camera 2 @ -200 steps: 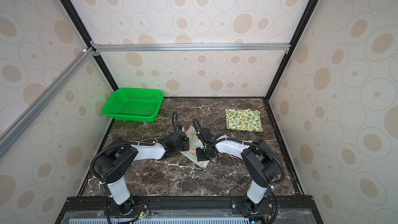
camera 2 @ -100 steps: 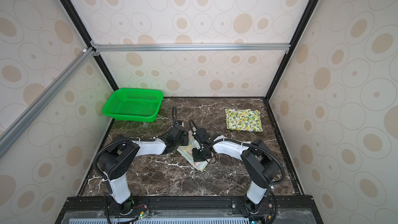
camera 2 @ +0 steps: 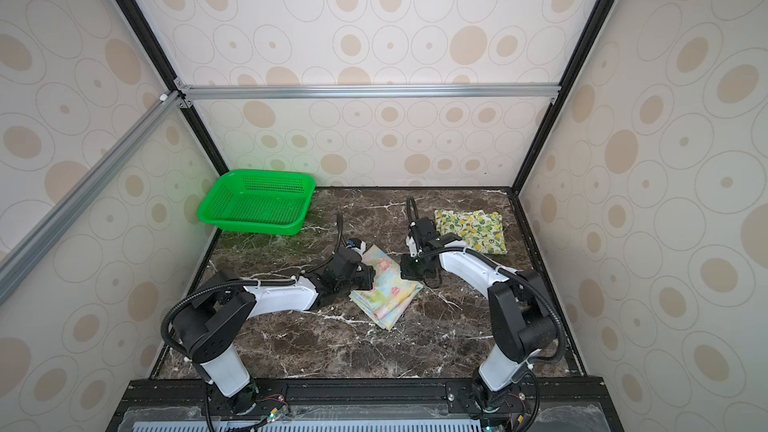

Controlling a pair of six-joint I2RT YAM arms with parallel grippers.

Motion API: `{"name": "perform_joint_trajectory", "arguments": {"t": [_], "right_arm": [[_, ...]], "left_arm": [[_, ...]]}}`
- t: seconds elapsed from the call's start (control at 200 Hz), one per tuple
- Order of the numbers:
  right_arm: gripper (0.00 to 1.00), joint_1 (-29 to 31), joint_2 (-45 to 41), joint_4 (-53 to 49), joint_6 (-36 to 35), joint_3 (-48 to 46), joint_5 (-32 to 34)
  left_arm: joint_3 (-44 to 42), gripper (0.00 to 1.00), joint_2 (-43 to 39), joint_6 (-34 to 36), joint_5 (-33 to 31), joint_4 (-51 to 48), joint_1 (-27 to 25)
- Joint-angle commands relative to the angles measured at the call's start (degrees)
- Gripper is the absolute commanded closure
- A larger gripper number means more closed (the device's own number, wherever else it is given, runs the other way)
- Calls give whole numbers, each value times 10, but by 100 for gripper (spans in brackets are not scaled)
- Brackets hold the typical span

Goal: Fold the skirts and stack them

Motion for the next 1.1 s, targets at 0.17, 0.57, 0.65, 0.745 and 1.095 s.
{"name": "perform_joint_trajectory", "arguments": {"t": [0.17,0.57,0.65,0.745,1.095], "right_arm": [[100,-1,21,12,-9,-52,10],[100,84,-49,78,157,-183,0],[100,132,-54,84,194,-170,15],[100,146,-62,89,209,-150,8],[100,50,-71,92,118,-68,15]], "left_arm": [[86,100,79,26,-26,-59,0],[227,100,183,103,-24,-89,7],[231,100,179,108,-26,-78,10],[225,100,153,112,-35,-77,15],[73,100,-18,22,-5,-101,5]]}}
